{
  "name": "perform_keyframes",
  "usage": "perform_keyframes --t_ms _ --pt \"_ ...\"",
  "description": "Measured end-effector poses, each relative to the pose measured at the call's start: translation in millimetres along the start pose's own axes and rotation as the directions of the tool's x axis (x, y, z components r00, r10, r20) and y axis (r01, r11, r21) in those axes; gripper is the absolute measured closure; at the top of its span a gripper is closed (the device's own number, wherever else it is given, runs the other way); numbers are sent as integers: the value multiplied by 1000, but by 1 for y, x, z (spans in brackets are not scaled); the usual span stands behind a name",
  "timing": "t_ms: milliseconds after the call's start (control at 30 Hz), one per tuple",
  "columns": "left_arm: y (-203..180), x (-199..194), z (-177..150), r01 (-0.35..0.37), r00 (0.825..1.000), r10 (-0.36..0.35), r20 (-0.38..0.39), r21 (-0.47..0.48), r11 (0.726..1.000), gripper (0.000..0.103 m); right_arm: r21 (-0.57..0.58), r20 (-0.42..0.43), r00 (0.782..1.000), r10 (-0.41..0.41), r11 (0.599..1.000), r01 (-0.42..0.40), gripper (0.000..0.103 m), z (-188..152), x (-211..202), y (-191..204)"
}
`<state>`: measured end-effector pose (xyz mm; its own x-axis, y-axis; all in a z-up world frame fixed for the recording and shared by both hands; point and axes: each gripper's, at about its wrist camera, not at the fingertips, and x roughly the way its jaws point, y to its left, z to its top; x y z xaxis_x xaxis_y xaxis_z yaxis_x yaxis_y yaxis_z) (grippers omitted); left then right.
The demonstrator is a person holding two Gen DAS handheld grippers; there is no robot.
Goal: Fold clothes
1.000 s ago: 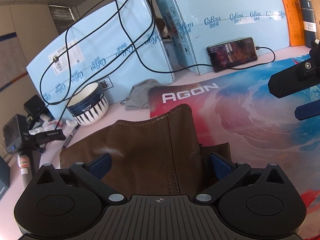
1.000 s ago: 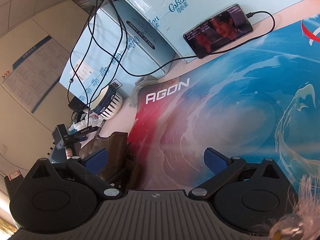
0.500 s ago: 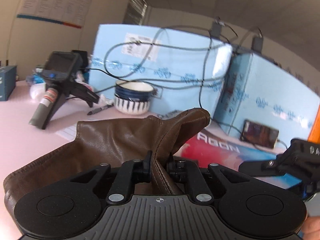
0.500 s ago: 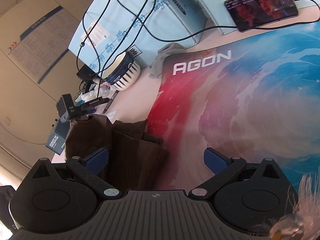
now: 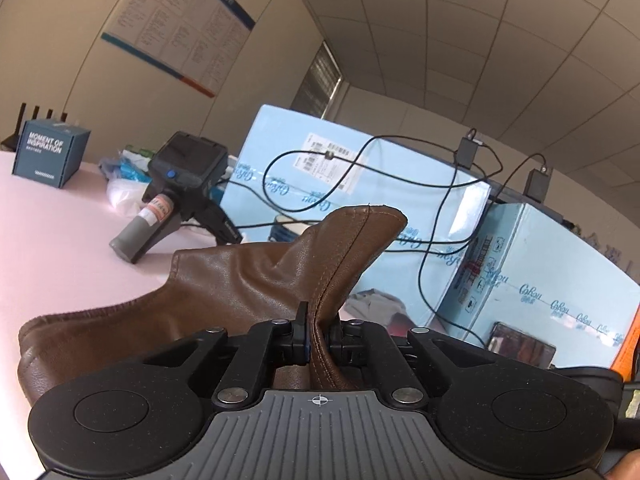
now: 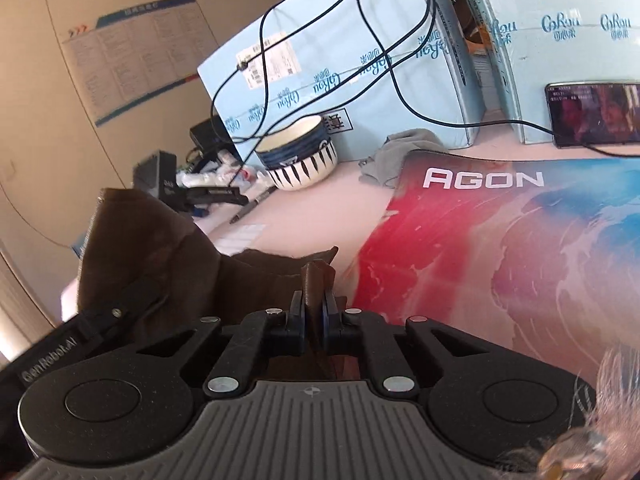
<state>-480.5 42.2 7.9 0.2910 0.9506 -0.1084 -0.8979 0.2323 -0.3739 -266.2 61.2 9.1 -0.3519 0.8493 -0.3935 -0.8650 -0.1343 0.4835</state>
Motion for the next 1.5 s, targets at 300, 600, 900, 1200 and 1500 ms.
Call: perform_keyframes --t_ms 300,600,900,1200,1500 --pt "-90 20 15 229 964 -239 114 93 969 101 88 297 953 -65 995 41 98 23 -94 -37" --pt "-179 49 6 441 884 -452 121 106 891 101 271 585 711 -391 920 283 98 40 -220 -113" --pt "-162 55 -29 400 914 -395 -96 45 915 101 420 562 559 -610 793 442 98 -10 -291 -155" --pt "-102 21 -34 244 942 -234 -240 11 970 93 469 382 756 -532 816 338 97 -79 -283 -167" --pt "-88 29 -39 112 895 -142 -423 -95 989 16 494 311 792 -526 801 338 38 -85 -288 -164"
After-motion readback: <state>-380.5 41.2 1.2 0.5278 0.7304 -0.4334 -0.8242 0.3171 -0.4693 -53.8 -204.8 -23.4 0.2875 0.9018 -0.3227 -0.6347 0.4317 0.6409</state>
